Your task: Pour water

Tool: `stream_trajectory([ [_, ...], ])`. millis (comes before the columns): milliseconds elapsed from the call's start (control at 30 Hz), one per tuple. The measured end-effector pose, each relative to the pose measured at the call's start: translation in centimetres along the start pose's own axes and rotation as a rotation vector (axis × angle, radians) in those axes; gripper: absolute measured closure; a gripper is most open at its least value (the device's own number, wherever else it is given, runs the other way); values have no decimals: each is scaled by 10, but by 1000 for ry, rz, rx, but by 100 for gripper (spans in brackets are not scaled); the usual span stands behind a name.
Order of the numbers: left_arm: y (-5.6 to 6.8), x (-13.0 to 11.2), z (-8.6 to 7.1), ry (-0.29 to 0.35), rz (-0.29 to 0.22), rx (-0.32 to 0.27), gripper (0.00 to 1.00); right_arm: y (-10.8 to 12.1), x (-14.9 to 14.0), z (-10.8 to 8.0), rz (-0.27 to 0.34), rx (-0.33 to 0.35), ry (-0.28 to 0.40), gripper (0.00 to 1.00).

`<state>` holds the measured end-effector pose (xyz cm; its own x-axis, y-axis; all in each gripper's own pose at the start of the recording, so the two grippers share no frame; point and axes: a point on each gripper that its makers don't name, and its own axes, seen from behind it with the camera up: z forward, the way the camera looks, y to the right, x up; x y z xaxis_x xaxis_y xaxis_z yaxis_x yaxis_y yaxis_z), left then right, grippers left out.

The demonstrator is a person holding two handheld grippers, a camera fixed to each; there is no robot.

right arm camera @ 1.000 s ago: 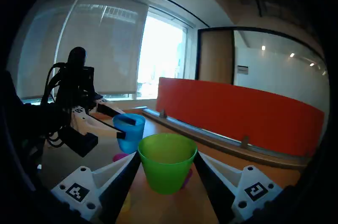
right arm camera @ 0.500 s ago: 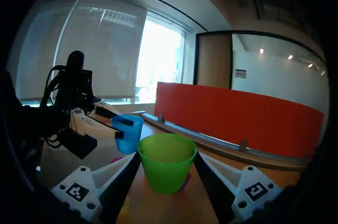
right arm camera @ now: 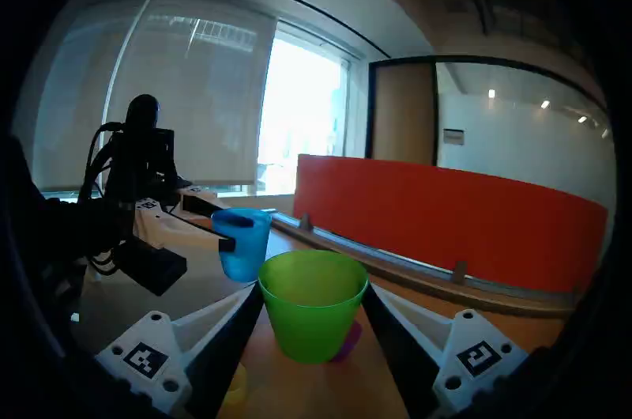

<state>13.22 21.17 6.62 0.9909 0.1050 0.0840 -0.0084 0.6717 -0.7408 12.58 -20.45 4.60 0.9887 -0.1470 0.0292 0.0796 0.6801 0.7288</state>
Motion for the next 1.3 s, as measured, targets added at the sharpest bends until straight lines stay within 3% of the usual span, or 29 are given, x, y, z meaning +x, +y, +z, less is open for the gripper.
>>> stream_trajectory([
  [267,-8,12,-3,13,31,9,14,-12,-2,4,11,48,-2,9],
  [567,-16,28,-5,18,108,28,15,-24,-1,9,9,83,4,9],
  [1300,-17,62,-1,47,315,51,15,-39,-4,18,18,129,4,9],
])
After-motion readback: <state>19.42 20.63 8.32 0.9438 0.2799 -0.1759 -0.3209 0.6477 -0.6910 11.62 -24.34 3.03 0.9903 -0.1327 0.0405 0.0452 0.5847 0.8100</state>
